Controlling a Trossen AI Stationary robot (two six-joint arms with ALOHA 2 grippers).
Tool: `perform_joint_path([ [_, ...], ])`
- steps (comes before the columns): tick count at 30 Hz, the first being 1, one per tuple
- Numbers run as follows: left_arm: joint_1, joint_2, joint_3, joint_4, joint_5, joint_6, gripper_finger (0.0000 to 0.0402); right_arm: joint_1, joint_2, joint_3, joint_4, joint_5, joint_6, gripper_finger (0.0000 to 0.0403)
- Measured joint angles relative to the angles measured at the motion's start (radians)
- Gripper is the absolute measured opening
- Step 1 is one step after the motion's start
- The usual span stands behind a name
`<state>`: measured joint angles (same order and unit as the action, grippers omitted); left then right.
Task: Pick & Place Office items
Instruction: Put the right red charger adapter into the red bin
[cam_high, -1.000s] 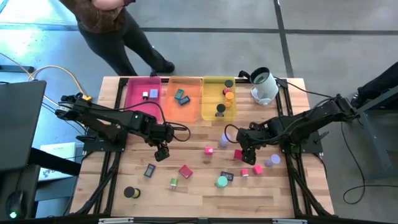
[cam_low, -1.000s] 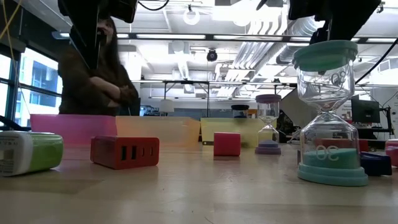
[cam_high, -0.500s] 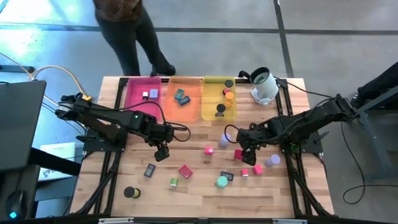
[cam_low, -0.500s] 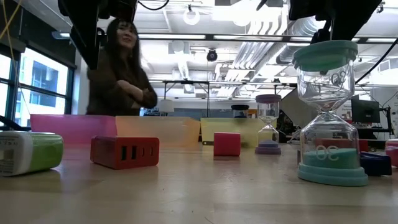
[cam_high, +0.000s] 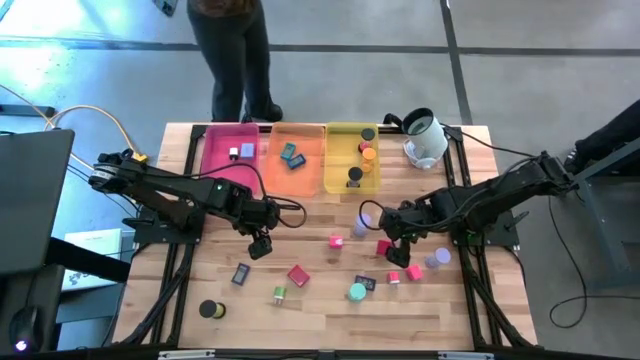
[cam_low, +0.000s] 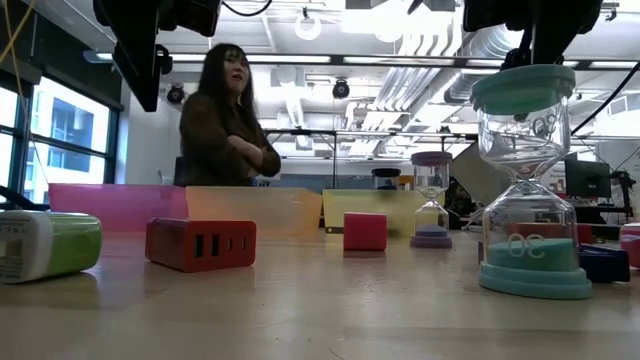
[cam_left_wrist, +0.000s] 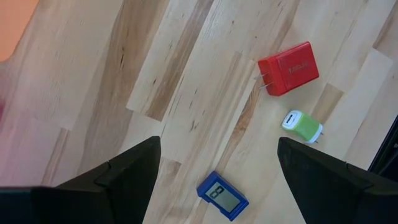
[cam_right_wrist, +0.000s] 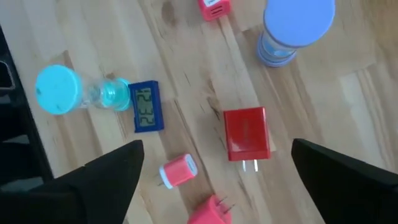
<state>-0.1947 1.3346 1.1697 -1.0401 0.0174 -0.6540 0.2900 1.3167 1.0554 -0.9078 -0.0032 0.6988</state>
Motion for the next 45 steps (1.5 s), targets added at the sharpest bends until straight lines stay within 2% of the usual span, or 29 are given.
perform_joint_path([
  [5,0.0,0.0,0.0,0.0,0.0,0.0,0.0315,0.004,0.018,-0.018,-0.006,0.009,-0.074,0.0393],
  [23,0.0,0.0,0.0,-0.008,0.0,0.0,0.0315,0.045,0.097,-0.17,0.142,0.028,-0.12,0.0364],
  [45,0.0,0.0,-0.001,-0.021,0.003,0.0,0.0315,0.081,0.254,-0.17,0.197,0.024,-0.181,0.0366],
])
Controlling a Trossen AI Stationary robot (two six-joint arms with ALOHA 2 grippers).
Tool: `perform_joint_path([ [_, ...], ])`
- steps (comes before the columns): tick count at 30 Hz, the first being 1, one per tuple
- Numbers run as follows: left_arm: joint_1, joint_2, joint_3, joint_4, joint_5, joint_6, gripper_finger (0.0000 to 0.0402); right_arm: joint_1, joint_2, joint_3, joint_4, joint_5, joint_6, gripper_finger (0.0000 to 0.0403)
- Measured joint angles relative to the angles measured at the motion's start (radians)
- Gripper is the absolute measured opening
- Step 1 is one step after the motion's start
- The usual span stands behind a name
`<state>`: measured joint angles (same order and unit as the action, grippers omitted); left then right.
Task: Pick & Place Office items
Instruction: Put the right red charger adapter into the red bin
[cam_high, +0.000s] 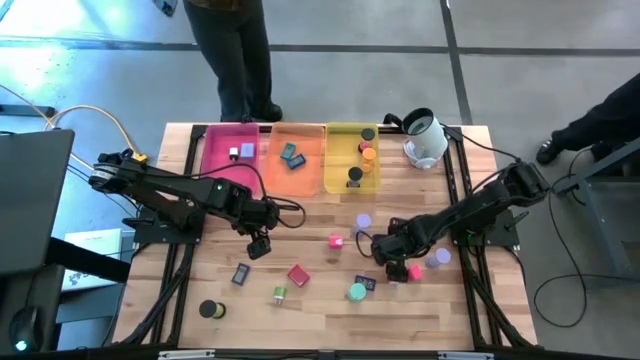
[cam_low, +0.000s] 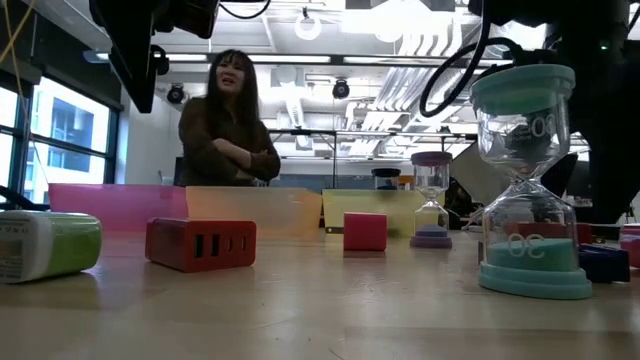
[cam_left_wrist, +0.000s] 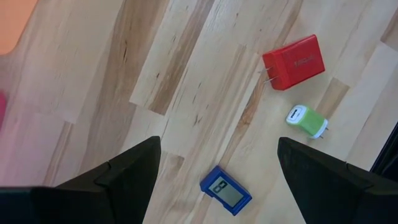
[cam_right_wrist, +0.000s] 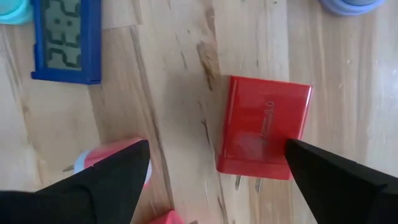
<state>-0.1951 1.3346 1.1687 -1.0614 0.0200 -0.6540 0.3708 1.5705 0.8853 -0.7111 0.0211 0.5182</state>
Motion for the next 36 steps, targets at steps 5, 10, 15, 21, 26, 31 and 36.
perform_joint_path([
  [5,0.0,0.0,0.0,-0.005,0.0,-0.006,0.0315,0.002,0.025,0.003,0.005,0.009,-0.002,0.0366],
  [10,0.0,0.0,0.0,-0.006,0.0,-0.007,0.0315,0.001,0.026,0.002,0.01,0.008,-0.002,0.0366],
  [15,0.0,0.0,0.0,-0.005,0.0,-0.007,0.0315,0.001,0.028,0.0,0.019,0.048,-0.051,0.0366],
  [21,0.0,0.0,0.0,-0.009,0.0,-0.007,0.0315,-0.014,0.03,-0.002,0.036,0.089,-0.103,0.0366],
  [26,0.0,0.0,0.0,-0.009,-0.004,-0.007,0.0315,-0.016,0.03,-0.002,0.043,0.092,-0.096,0.0366],
  [31,0.0,0.0,0.0,-0.01,-0.006,-0.007,0.0315,-0.015,0.025,-0.002,0.046,0.105,-0.046,0.0366],
  [36,0.0,0.0,0.0,-0.01,-0.009,-0.007,0.0315,-0.001,0.016,0.018,0.013,0.1,0.012,0.0366],
])
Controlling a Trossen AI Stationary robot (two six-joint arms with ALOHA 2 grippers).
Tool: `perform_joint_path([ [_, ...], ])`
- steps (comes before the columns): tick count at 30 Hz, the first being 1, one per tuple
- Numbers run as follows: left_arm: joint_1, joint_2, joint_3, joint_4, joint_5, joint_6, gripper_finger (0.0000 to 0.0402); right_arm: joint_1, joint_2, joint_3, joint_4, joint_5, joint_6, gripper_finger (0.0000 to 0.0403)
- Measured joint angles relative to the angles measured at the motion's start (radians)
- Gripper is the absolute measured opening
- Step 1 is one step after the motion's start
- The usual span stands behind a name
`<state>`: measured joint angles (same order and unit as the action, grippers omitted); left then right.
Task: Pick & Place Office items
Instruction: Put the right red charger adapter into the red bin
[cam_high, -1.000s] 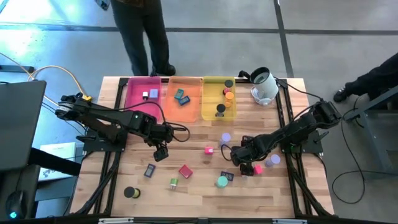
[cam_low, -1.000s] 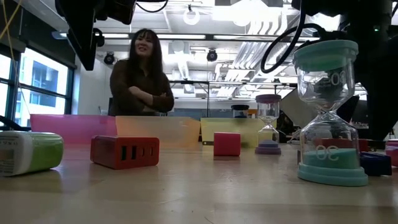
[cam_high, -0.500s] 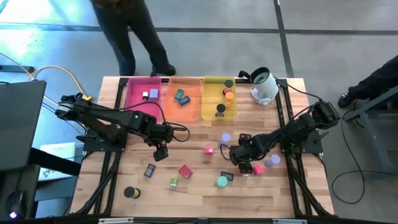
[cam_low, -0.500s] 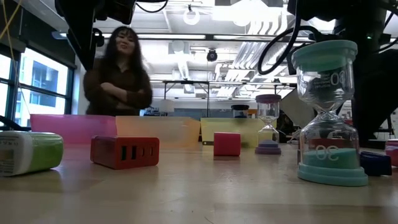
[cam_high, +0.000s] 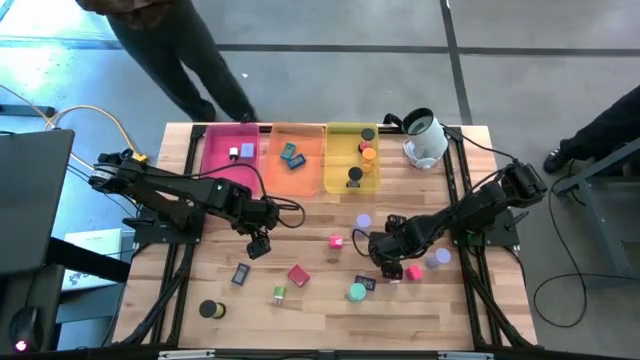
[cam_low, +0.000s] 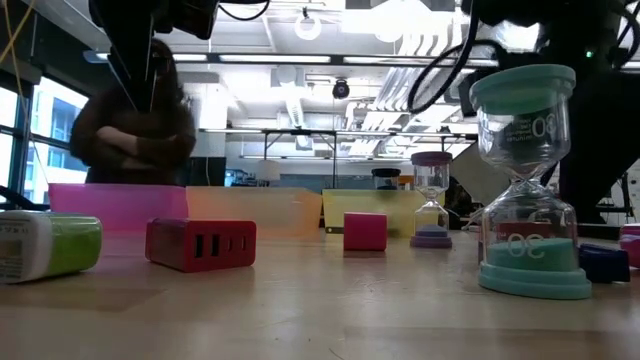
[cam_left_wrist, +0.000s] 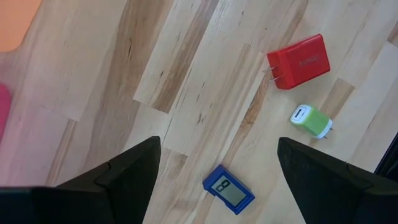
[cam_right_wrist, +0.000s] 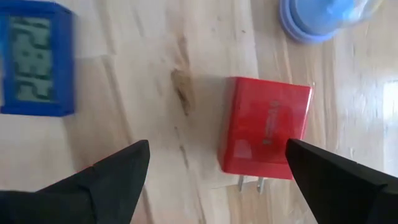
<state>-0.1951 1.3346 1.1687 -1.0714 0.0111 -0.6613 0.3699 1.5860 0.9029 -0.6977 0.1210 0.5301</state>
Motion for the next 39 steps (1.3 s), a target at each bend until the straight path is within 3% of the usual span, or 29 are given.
perform_joint_path([
  [6,0.0,0.0,0.0,0.0,-0.01,0.003,0.0315,0.01,-0.002,0.031,-0.048,0.008,-0.029,0.0366],
  [13,0.0,0.0,0.0,0.0,-0.013,0.01,0.0315,0.002,-0.002,0.032,-0.113,0.128,-0.058,0.0366],
  [20,0.0,0.0,0.0,0.0,-0.014,0.011,0.0315,-0.039,-0.002,0.019,-0.072,0.04,-0.128,0.0366],
  [39,0.0,0.0,0.0,-0.002,-0.014,0.004,0.0315,-0.059,-0.003,-0.108,0.105,0.009,-0.092,0.0366],
])
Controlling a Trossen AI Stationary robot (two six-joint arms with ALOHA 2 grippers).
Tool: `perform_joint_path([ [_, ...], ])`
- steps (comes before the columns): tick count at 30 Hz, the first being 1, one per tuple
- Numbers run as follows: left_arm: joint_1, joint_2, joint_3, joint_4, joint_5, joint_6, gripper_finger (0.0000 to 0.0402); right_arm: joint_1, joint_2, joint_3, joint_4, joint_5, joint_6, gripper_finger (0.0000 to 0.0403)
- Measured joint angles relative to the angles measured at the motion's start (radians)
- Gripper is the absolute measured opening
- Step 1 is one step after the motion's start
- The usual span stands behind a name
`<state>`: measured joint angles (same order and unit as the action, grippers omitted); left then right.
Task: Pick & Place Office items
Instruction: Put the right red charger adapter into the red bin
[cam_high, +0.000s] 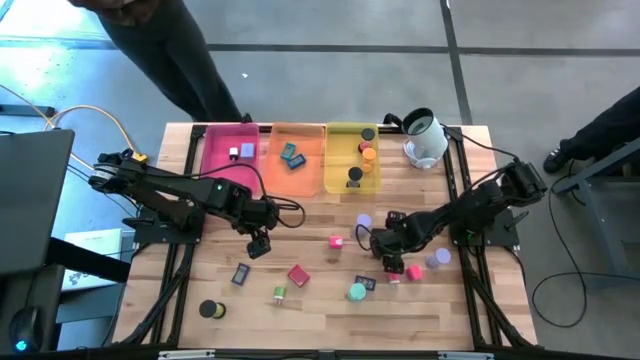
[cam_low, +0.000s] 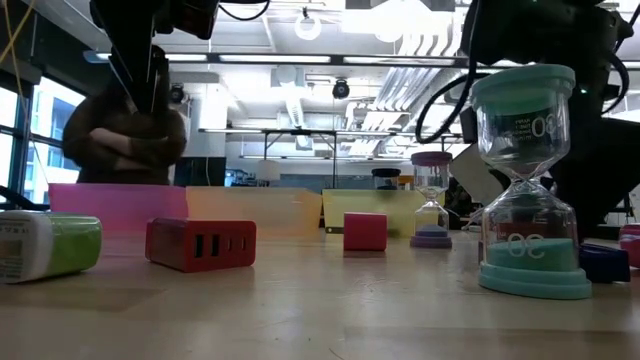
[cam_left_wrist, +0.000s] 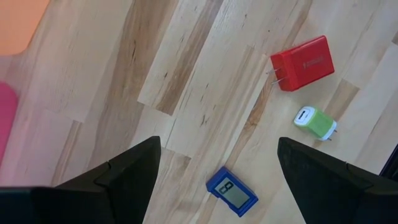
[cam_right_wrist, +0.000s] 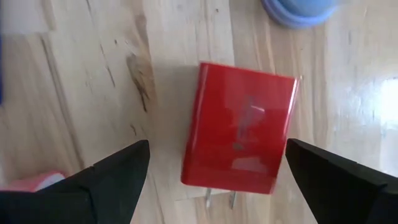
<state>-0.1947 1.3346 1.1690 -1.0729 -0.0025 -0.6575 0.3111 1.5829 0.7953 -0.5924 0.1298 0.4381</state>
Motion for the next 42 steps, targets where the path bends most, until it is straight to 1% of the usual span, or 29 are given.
perform_joint_path([
  [4,0.0,0.0,0.0,0.0,0.0,0.0,0.0315,0.0,0.008,-0.011,0.028,-0.005,0.003,0.0362],
  [8,0.0,0.0,0.0,0.004,0.0,0.0,0.0315,0.0,0.028,-0.009,0.045,-0.016,0.005,0.0336],
  [13,0.0,0.0,0.0,0.004,0.0,0.0,0.0315,-0.002,0.039,-0.01,0.073,-0.041,0.001,0.0283],
  [19,0.0,0.0,0.0,0.004,0.0,0.0,0.0315,-0.017,0.041,-0.01,0.078,-0.074,0.015,0.0203],
  [26,0.0,0.0,0.0,0.003,-0.032,0.0,0.0315,-0.018,0.025,0.0,0.056,-0.093,0.109,0.0203],
  [31,0.0,0.0,0.0,0.005,-0.035,0.019,0.0315,-0.016,-0.031,0.039,-0.039,-0.118,0.145,0.0203],
  [33,0.0,0.0,0.0,0.01,-0.067,0.037,0.0315,-0.009,-0.059,0.067,-0.105,-0.113,0.145,0.0203],
  [37,0.008,0.0,0.0,0.061,-0.155,-0.004,0.0315,0.006,-0.108,0.132,-0.281,-0.049,0.148,0.0203],
  [42,0.031,0.0,0.0,0.241,-0.161,0.004,0.0315,0.02,-0.172,0.269,-0.467,0.074,0.16,0.0203],
])
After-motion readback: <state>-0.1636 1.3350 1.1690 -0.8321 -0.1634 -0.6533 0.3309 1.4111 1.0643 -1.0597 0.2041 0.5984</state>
